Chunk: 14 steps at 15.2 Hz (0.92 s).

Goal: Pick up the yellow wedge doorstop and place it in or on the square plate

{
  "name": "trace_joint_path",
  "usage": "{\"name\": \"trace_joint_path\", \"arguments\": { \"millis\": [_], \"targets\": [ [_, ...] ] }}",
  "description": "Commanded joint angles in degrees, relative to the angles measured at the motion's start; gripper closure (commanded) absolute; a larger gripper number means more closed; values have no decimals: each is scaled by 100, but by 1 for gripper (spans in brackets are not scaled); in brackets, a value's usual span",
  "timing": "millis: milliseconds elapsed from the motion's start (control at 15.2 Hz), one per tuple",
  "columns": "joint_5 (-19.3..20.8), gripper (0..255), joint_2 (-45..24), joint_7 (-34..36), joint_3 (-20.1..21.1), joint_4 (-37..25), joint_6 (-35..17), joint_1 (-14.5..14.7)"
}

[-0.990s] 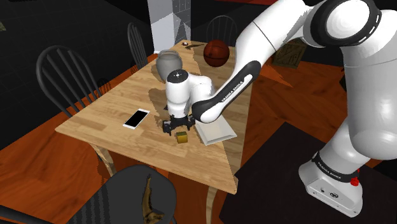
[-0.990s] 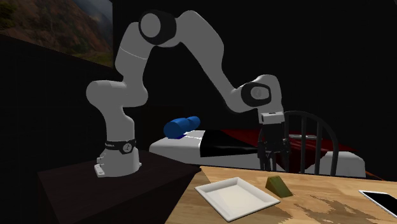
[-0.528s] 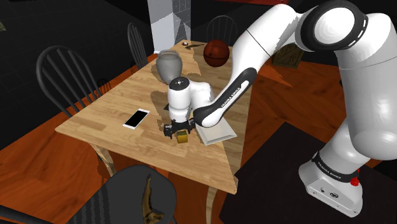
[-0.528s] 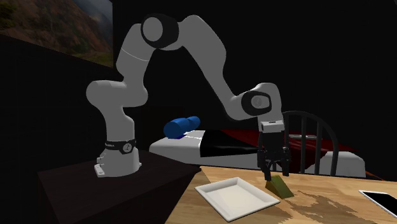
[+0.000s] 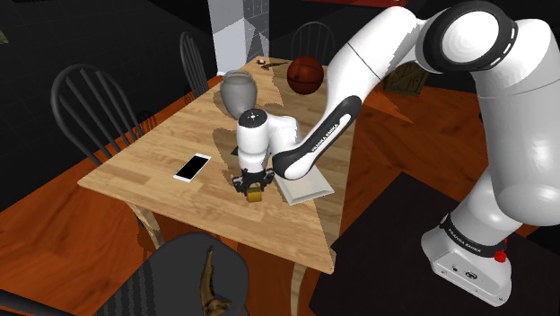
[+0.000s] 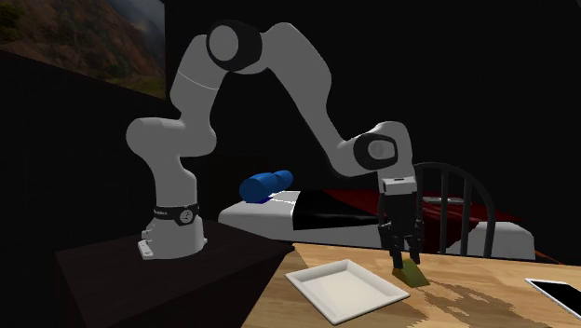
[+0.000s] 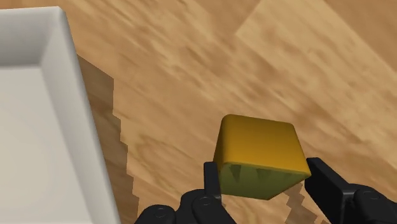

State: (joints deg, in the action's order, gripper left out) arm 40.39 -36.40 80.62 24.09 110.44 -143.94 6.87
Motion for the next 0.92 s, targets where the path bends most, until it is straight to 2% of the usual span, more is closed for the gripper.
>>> {"name": "trace_joint_path", "arguments": {
  "millis": [0,462,858],
  "targets": [
    [-2,255,-8,0,3,8,2,4],
    [-1,255,-9,1,2,7,1,4],
    [-273,255,350,-218,217,91,252,-153]
  ]
}}
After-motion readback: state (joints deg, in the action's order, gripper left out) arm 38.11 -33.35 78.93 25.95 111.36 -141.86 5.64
